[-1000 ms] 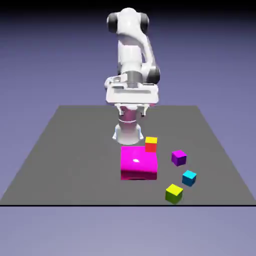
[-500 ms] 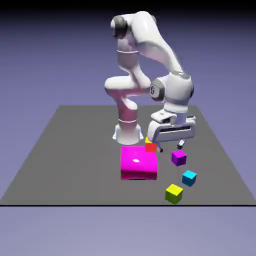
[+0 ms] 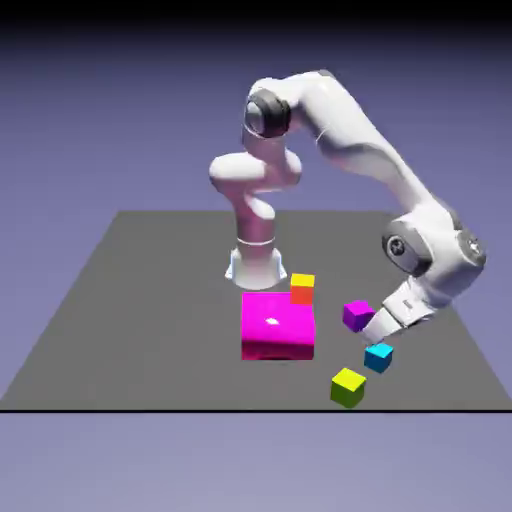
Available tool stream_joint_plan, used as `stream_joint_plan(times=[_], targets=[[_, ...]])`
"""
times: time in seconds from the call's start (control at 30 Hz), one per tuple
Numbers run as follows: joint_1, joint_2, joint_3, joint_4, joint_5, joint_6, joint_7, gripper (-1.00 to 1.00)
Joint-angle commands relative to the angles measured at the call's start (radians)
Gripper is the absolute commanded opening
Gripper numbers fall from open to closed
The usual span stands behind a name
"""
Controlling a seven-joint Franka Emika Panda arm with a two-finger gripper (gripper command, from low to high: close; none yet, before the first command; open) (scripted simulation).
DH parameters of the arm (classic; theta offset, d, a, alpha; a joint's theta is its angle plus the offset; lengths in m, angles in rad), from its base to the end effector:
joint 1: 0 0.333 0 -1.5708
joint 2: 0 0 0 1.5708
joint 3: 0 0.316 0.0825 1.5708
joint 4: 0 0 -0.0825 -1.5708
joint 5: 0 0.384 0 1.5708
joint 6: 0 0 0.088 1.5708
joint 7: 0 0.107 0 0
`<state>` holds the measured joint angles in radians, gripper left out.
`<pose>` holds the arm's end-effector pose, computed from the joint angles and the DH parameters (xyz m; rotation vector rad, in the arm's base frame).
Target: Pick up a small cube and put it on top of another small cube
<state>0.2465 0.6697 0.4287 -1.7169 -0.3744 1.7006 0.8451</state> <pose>0.4944 0.3326 0.1950 2.6270 -0.0016 -0.5329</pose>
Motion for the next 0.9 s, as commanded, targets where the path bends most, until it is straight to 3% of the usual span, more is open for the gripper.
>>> stream_joint_plan(times=[0.0, 0.17, 0.37, 0.4, 0.57, 0.87], targets=[[0.007, 0.036, 0.013, 0.032, -0.011, -0.039, 0.003, 0.0], [0.041, 0.217, 0.075, 0.192, -0.066, -0.234, 0.018, 0.0], [0.007, 0.235, 0.055, 0.049, -0.097, -0.087, 0.047, 0.0], [0.007, 0.235, 0.055, 0.049, -0.097, -0.087, 0.047, -1.0], [0.041, 0.217, 0.075, 0.191, -0.066, -0.235, 0.018, -1.0], [0.03, -0.109, 0.077, -0.125, -0.051, -0.159, -0.153, -1.0]])
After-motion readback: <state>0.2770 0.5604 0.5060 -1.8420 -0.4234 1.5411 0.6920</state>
